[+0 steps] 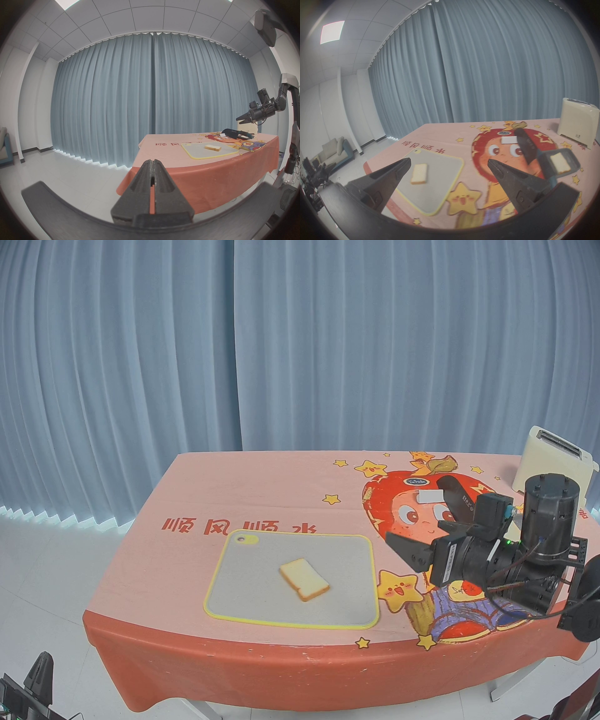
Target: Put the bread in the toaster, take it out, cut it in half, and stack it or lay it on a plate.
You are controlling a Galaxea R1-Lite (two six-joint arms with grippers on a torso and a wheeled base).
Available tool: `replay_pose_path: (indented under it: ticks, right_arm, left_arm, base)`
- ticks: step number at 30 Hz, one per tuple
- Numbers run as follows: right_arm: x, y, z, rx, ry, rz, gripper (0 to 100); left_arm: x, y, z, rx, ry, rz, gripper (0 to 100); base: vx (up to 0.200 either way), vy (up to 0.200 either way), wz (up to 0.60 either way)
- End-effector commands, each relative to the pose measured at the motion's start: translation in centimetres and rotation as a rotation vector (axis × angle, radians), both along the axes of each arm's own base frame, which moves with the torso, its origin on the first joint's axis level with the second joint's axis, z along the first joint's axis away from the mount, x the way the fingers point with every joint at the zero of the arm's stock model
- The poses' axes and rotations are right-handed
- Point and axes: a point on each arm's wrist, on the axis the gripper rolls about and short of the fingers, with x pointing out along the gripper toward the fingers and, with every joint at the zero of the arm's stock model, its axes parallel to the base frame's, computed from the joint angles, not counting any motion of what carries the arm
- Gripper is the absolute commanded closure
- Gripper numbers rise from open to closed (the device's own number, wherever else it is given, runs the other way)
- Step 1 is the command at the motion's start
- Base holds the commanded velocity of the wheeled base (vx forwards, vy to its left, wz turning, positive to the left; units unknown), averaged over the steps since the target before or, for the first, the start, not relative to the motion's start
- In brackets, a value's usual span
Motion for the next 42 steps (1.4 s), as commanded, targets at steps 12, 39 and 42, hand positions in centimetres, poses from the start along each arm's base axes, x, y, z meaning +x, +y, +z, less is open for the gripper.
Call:
replay_pose_path:
  ticks: [12,39,42]
  right_arm:
    - [-0.8,7.2,-3.6,-0.1,0.068,0.162,0]
    - [1.6,13.0,-7.5,-0.217,0.127,0.249,0]
    - [1.6,13.0,-7.6,-0.221,0.128,0.246,0]
  left_arm:
    - [0.1,0.0,-0.5,0.002,0.008,0.0,100]
    - [0.1,0.0,-0.5,0.002,0.008,-0.001,100]
    - [0.1,0.0,-0.5,0.002,0.008,-0.001,100]
  base:
    - [0.0,0.0,0.0]
    - [0.0,0.0,0.0]
    - [0.0,0.0,0.0]
